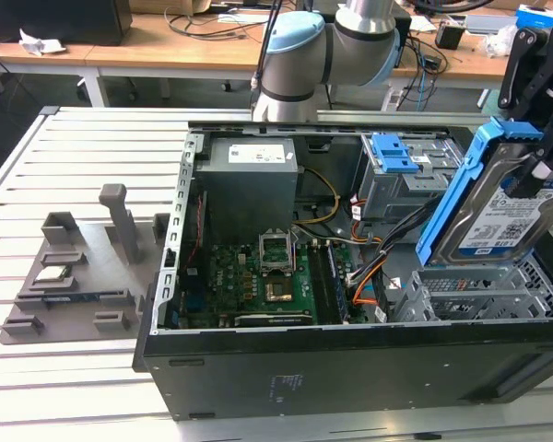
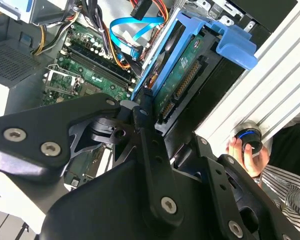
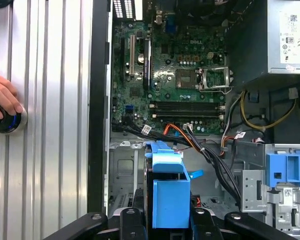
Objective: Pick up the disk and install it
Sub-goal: 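Pick up the disk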
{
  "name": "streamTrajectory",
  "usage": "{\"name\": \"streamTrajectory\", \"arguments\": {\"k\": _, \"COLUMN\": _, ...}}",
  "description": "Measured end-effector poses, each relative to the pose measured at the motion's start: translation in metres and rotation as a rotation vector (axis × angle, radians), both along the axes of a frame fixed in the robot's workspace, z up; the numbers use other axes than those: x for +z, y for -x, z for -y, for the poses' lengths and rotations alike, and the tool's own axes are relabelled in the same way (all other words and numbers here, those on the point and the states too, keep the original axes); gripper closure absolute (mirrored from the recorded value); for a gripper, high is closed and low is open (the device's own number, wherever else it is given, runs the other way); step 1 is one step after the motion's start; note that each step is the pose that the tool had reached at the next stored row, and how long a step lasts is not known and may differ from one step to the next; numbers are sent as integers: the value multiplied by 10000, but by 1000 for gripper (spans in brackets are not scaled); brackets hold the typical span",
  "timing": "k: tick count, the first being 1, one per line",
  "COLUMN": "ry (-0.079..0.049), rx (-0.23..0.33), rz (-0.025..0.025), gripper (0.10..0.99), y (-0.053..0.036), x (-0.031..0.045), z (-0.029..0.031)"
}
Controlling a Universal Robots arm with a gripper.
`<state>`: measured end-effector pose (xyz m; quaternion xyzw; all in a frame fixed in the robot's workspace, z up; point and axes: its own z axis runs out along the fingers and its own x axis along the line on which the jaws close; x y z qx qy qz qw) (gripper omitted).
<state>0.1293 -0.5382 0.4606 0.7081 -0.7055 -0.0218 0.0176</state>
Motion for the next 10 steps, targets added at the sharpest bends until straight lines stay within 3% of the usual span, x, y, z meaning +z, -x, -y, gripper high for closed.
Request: {"name": "streamTrajectory", "arguments": {"k": 10, "ry": 2, "rx": -1, "rz": 0, "gripper": 722, "y": -12, "x": -76, "z": 8}}
